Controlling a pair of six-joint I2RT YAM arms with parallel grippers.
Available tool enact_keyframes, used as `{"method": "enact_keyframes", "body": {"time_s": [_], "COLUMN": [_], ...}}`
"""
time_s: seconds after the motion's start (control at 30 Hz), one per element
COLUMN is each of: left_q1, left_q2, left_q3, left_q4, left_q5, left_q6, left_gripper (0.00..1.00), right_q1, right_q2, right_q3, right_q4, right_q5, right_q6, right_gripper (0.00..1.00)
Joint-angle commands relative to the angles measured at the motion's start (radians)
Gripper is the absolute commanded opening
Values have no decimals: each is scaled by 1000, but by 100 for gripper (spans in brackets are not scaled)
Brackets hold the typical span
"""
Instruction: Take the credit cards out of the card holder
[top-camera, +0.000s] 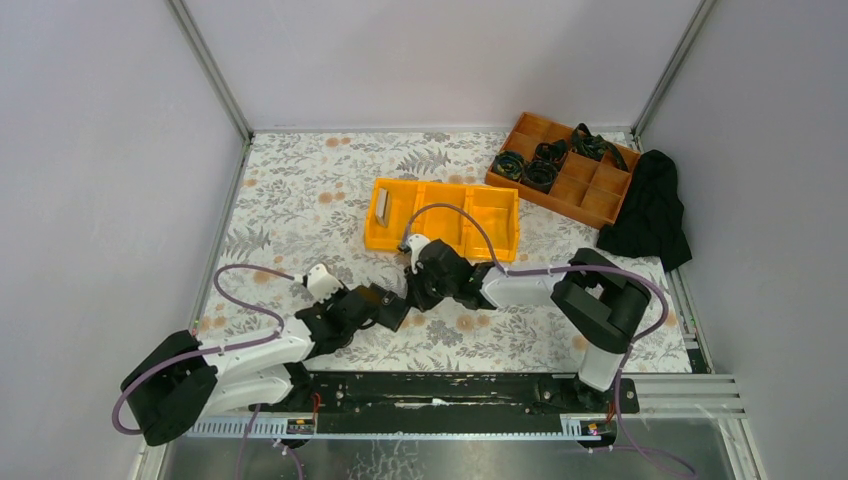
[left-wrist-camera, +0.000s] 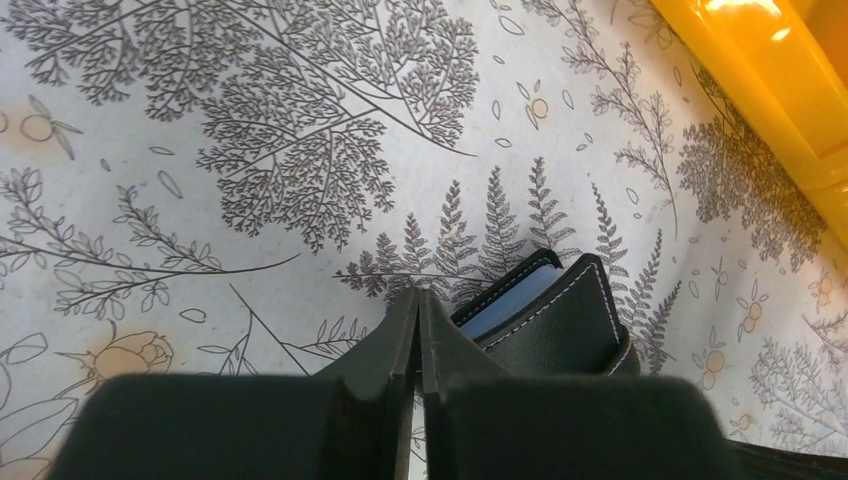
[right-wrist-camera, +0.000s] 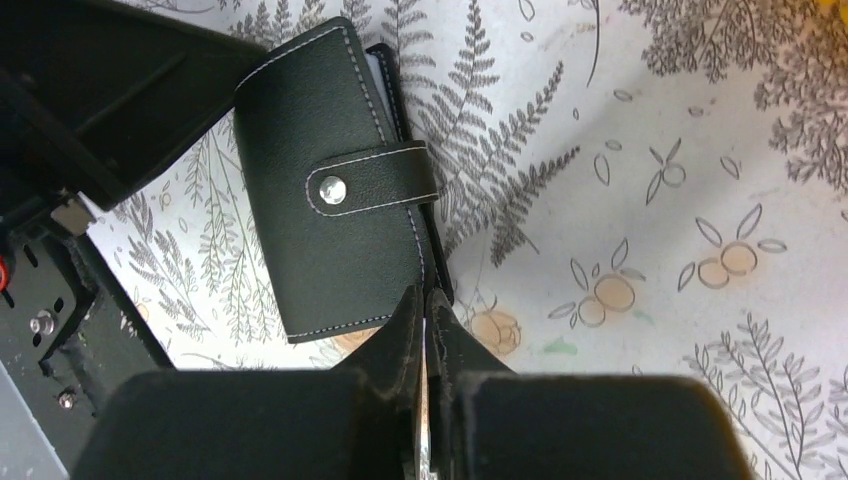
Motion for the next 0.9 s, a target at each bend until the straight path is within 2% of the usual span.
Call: {"method": "enact_keyframes", "body": {"time_s": [0.0,0.1,0.13,0.17,0.23,0.37,0.63,0.67,0.7,0.73,0.77,0.8,0.83,0.87], "left_q1": [-5,-6,-6,-5,-5,-5,-5,-5,-6,-5,-7,-6,-5,-5], "left_q2": [21,26,28,29,38,74,145,144,142,139,134,130,125,118], "left_q3": [16,42,49,59,77,88,76,71,68,65,63,62,60,59], "left_q4": [57,69,90,108,141,213,300,307,310,313,312,312,310,307], "left_q5": [3,-8,1,13,40,80,168,173,175,177,178,179,180,180], "left_q6": [37,85,119,148,194,230,239,239,239,239,239,240,241,243], "left_gripper": [17,57,65,72,79,80,78,78,77,76,74,71,65,53], "right_q1": [10,6,1,-5,-12,-15,10,23,36,50,61,67,73,80], "right_q2": [-99,-160,-181,-197,-218,-235,-288,-298,-307,-316,-325,-334,-340,-347], "right_q3": [-38,-69,-88,-110,-140,-165,-282,-282,-279,-271,-263,-248,-234,-218], "right_q4": [35,-16,-18,-13,-12,-81,-48,-55,-60,-69,-81,-95,-108,-123], "right_q5": [33,140,165,186,228,342,369,377,387,399,411,424,440,459], "right_q6": [29,44,59,73,109,240,350,343,332,320,309,296,282,265], "right_gripper": [0,0,0,0,0,0,0,11,31,46,54,56,56,56]}}
